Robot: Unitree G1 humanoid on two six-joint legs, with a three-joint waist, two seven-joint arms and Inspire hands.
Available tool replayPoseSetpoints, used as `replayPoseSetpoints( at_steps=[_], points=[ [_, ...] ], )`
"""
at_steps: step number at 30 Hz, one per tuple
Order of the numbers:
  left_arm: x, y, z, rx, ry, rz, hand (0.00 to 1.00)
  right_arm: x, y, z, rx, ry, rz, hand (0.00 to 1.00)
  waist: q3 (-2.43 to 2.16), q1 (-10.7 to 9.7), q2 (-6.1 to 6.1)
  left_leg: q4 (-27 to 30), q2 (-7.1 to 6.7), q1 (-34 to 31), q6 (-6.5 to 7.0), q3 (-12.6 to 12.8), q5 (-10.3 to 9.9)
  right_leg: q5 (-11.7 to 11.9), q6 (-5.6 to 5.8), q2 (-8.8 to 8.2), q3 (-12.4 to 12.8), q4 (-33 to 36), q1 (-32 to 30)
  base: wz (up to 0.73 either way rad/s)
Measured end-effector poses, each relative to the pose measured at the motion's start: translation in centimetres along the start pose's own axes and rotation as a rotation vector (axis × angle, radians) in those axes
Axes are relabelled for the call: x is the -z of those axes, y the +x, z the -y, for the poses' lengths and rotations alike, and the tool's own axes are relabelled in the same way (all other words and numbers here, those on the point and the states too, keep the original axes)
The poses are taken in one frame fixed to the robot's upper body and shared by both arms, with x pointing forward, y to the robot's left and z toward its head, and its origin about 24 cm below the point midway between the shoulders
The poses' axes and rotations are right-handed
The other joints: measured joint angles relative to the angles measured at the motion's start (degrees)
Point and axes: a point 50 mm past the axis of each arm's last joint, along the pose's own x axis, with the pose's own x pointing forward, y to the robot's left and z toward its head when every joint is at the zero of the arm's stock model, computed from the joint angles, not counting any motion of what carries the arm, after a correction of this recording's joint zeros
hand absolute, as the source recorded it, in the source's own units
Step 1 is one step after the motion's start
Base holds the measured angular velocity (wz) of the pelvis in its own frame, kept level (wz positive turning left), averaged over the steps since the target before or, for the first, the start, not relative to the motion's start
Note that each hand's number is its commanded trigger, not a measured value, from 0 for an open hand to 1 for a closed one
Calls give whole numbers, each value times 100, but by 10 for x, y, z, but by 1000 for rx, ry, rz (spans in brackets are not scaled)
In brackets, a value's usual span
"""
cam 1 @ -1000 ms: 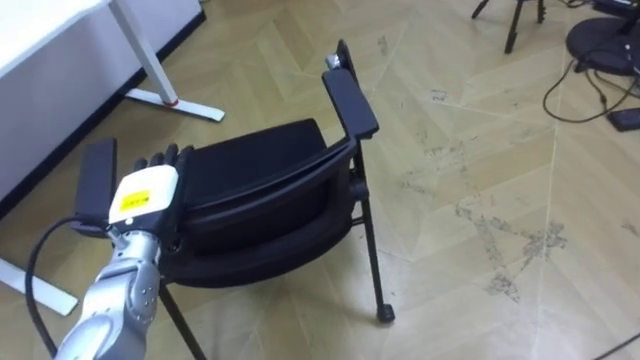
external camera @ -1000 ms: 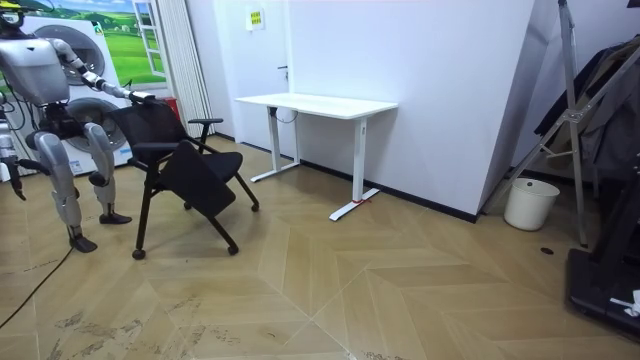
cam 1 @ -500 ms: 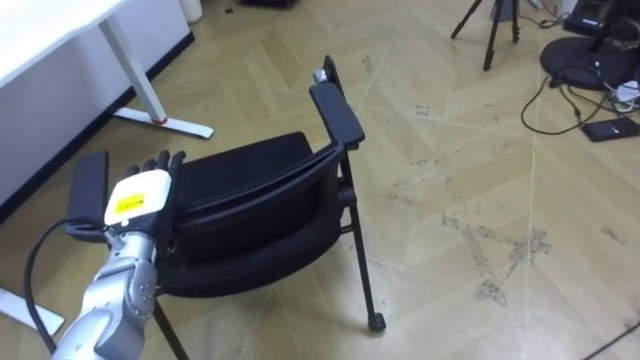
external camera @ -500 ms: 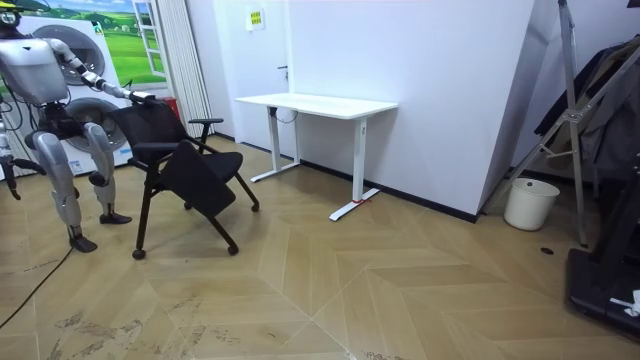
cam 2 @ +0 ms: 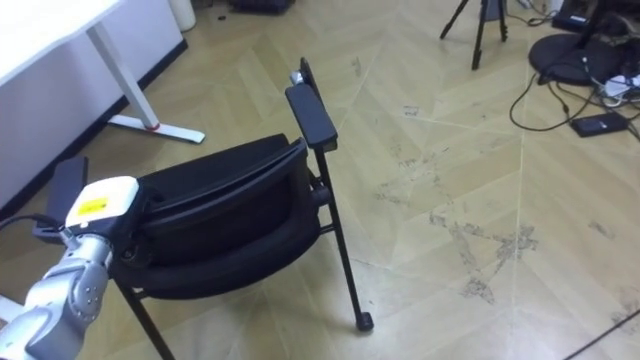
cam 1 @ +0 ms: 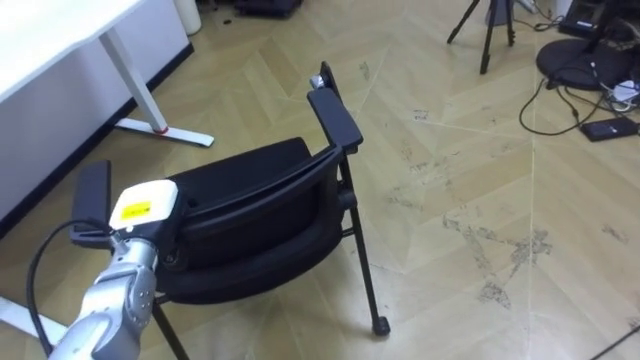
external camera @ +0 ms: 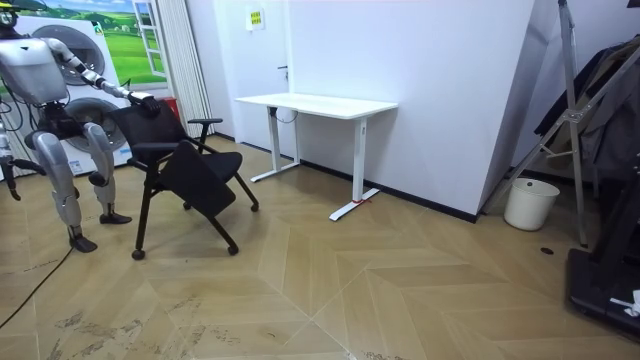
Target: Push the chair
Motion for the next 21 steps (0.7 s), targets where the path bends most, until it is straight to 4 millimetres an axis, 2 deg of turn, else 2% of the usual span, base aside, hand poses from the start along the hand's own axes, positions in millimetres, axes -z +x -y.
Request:
replayPoseSetpoints(
  at_steps=[8,13,15,21],
  points=[
    [-3,0,-2,-23,0,16,100,0,0,2,25,9,3,0,22,-4,-28,0,2,-56,0,13,0,5,0,-4,-20,-39,-7,0],
    [-7,0,-10,-63,-2,26,100,-1,0,5,52,36,3,0,66,-8,-85,1,-5,-162,0,-1,0,-3,5,-18,-35,29,-104,2],
    [-9,0,-14,-74,4,28,100,1,0,9,88,88,-6,0,93,-62,-120,2,-3,-180,1,-59,0,-2,4,-24,-101,31,-95,14],
    [-11,-6,-17,-95,-1,22,100,-6,-1,30,209,157,6,0,90,-152,-136,10,-2,-293,1,-90,0,-2,3,-30,-148,40,-156,3]
  ],
)
